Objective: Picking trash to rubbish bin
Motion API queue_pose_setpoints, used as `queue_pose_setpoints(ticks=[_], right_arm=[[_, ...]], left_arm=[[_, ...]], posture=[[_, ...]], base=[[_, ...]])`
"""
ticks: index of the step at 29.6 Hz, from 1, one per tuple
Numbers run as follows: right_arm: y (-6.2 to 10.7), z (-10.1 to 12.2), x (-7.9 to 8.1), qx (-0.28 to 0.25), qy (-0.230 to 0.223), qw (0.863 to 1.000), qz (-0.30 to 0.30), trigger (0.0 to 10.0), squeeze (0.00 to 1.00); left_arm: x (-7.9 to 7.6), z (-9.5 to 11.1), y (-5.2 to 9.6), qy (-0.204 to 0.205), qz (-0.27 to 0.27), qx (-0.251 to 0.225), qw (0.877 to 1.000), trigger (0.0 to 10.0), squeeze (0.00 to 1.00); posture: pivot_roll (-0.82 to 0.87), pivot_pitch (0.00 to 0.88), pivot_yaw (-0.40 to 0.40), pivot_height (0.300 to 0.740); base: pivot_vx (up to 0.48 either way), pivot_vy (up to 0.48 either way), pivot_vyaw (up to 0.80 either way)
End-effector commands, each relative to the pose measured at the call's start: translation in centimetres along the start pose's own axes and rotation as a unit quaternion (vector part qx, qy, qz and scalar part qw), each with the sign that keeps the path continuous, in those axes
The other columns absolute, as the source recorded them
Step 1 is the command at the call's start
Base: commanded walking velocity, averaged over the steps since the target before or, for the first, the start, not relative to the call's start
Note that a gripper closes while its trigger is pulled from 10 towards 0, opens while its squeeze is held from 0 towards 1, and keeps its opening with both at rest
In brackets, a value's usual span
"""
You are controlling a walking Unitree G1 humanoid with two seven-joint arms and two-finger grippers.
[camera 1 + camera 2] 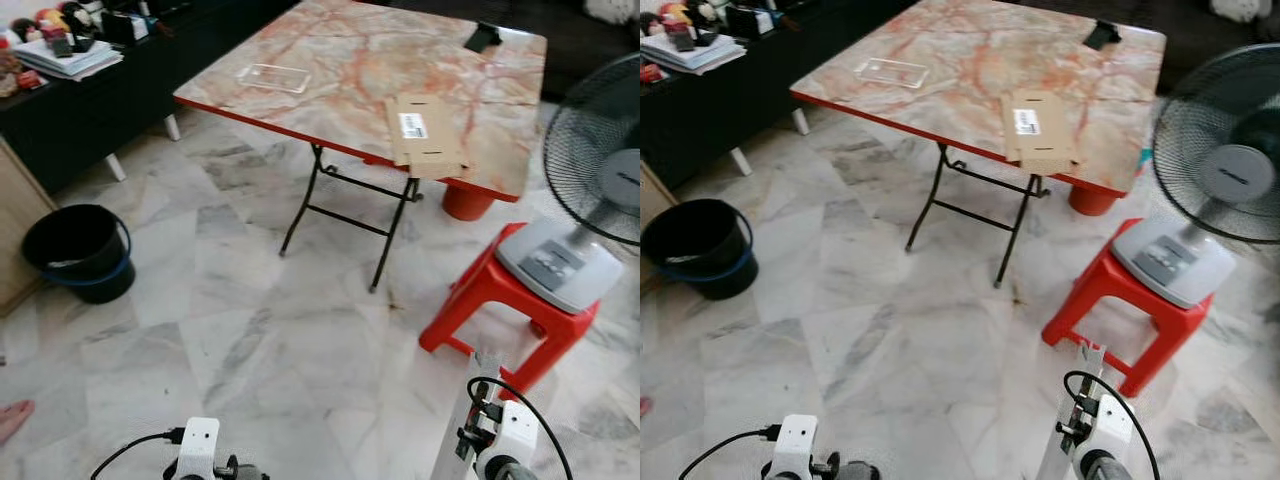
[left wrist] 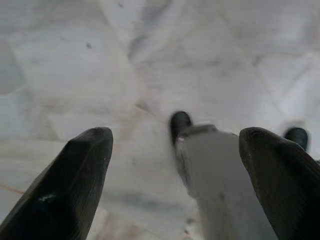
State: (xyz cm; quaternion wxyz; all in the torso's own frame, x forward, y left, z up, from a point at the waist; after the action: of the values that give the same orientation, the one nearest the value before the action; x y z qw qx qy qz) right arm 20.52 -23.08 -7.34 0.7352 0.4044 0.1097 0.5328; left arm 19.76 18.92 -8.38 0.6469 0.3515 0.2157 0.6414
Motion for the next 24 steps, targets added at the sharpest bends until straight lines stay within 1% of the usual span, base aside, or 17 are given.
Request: queue_pose_setpoints(ticks=[1, 5, 6, 10, 13, 20, 24], right_arm=[[0.1, -0.1, -0.3, 0.003, 0.004, 1.000, -0.005, 10.0, 0.00], [0.0, 0.4, -0.2, -0.001, 0.007, 1.000, -0.005, 10.0, 0.00], [-0.1, 0.5, -0.1, -0.004, 0.008, 1.000, -0.002, 10.0, 0.00], [-0.2, 1.0, 0.0, -0.013, 0.003, 1.000, -0.004, 10.0, 0.00], [-0.2, 1.0, 0.1, -0.012, 0.007, 1.000, -0.001, 10.0, 0.00], [-0.2, 1.2, 0.0, -0.010, 0.014, 1.000, -0.001, 10.0, 0.00], [-0.3, 1.3, 0.2, -0.010, 0.017, 1.000, 0.002, 10.0, 0.00]], left_arm=[[-0.3, -1.1, 0.3, 0.004, -0.002, 0.023, 1.000, 10.0, 0.00], [-0.5, -1.3, 0.3, -0.005, -0.003, 0.027, 1.000, 10.0, 0.00], [-0.5, -1.4, 0.3, -0.002, -0.002, 0.028, 1.000, 10.0, 0.00], [-0.5, -2.2, 0.6, 0.006, -0.002, 0.034, 0.999, 10.0, 0.00], [-0.5, -2.4, 0.7, 0.006, -0.002, 0.037, 0.999, 10.0, 0.00], [-0.7, -2.4, 0.7, 0.013, 0.001, 0.038, 0.999, 10.0, 0.00], [-0.8, -2.3, 0.6, 0.018, 0.004, 0.036, 0.999, 10.0, 0.00]], posture=[[0.00, 0.126, -0.036, 0.740], [0.00, 0.135, -0.042, 0.740], [0.00, 0.140, -0.043, 0.740], [0.00, 0.146, -0.050, 0.740], [0.00, 0.148, -0.051, 0.740], [0.01, 0.155, -0.070, 0.740], [0.01, 0.159, -0.076, 0.740]], base=[[0.000, 0.000, 0.00], [0.000, 0.000, 0.00], [0.000, 0.000, 0.52], [0.000, 0.000, 0.80], [0.000, 0.000, 0.80], [0.000, 0.000, 0.80], [0.000, 0.000, 0.80]])
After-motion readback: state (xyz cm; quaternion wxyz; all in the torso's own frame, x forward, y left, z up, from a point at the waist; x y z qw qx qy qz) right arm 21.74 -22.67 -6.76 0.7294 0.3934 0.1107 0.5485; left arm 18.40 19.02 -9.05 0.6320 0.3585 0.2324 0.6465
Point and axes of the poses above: a point about 5 cm out from each wrist's last joint towards the gripper, its own y axis pointing back from the gripper into the wrist, its own z axis along the axis of the wrist's last joint, x = y × z, the point moved 1 cm from there along -y, pointing out of the wrist towards the gripper, and after that the axes turned 6 degrees about -y, right-handed, at the moved point
